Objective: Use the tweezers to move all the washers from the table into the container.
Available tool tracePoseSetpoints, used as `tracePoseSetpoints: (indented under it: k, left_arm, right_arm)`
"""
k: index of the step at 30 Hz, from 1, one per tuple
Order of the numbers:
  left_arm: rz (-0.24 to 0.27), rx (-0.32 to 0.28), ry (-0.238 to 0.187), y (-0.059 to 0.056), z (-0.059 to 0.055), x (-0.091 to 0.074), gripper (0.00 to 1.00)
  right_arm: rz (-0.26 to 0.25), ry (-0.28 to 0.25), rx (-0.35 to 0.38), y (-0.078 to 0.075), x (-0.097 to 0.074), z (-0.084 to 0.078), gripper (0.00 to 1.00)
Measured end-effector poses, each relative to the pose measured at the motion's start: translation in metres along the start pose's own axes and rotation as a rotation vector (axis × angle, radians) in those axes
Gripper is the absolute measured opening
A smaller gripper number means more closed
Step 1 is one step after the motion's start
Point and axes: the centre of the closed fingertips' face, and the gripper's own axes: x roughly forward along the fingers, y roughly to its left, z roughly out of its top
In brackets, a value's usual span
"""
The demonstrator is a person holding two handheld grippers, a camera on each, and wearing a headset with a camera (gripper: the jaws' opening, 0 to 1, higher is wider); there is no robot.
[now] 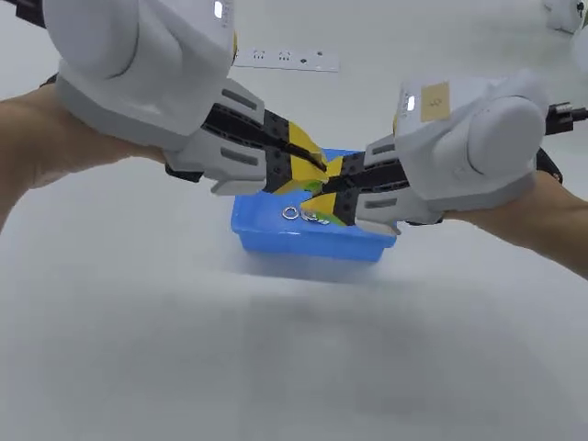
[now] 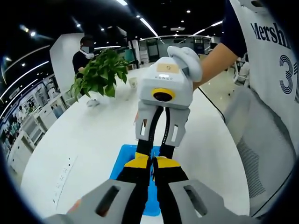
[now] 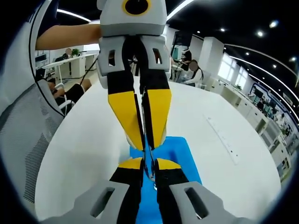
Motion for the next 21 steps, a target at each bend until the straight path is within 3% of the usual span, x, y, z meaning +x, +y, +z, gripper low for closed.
tracePoseSetpoints:
  k: [3,14,21]
  left_arm:
    - [0.005,-0.033,-0.019,0.005,-0.004,0.002,0.07]
    - [-0.016,-0.074,-0.01,0.013,-0.027,0.016,0.07]
    - [-0.02,-0.094,-0.01,0.013,-0.03,0.02,0.07]
  right_arm:
    - [0.003,-0.002,0.012,-0.004,0.005,-0.004,0.1]
    - [0.02,0.023,0.05,-0.007,0.021,-0.022,0.1]
    - [0.024,0.032,0.055,-0.007,0.024,-0.027,0.1]
